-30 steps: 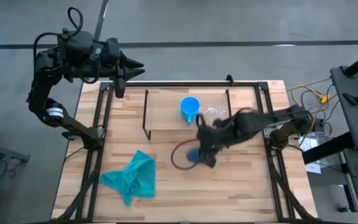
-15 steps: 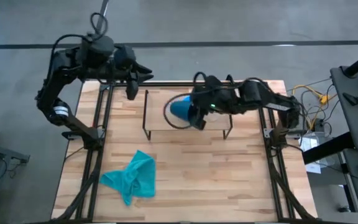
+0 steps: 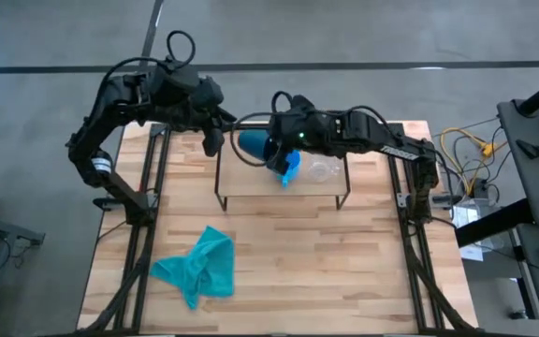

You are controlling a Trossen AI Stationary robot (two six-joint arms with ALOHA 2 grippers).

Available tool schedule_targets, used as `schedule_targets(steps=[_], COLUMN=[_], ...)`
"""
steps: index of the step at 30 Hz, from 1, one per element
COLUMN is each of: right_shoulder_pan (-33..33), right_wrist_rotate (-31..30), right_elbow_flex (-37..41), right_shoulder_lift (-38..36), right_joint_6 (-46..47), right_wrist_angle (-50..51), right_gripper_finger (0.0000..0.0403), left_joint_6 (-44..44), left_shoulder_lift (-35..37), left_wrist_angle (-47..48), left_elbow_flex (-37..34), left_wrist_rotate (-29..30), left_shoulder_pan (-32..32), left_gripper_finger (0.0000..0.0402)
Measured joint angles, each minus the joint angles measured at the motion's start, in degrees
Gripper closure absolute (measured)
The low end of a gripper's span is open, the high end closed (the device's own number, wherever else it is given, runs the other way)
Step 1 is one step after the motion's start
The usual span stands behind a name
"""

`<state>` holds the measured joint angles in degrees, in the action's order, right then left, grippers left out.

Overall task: Stack small to large cups/mugs on shelf
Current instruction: Put the blue cup on the shelf

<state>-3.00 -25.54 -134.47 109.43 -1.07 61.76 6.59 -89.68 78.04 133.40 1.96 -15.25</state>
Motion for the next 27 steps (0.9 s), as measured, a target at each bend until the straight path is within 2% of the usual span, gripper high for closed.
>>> schedule_targets(steps=[4,9,17,27], right_shoulder_pan=[-0.50,-0.40,-0.40,-0.40], right_wrist_rotate=[0.35,5.19,12.05,12.35], right_elbow_flex=[-0.04,0.00,0.00,0.02], right_shoulder_lift=[-0.33,0.53,3.72,10.20], right_joint_6=[0.81,1.98,0.61,-3.97], right_wrist_angle=[2.31,6.73,2.80,2.69], right_gripper_finger=[0.0394,0.0394,0.0394,0.0394], left_joint_6=[0.57,0.59,0.66,0.64], left_shoulder_lift=[-0.25,-0.23,-0.20,-0.08], left_wrist_angle=[0.02,0.04,0.00,0.11], left_elbow_flex=[0.00,-0.32,-2.26,-2.51], left_wrist_rotate=[0.00,0.00,-0.02,-0.15], left_shoulder_pan=[0.00,0.26,0.31,0.31], left_gripper_finger=[0.0326,0.0326,0.0326,0.0326])
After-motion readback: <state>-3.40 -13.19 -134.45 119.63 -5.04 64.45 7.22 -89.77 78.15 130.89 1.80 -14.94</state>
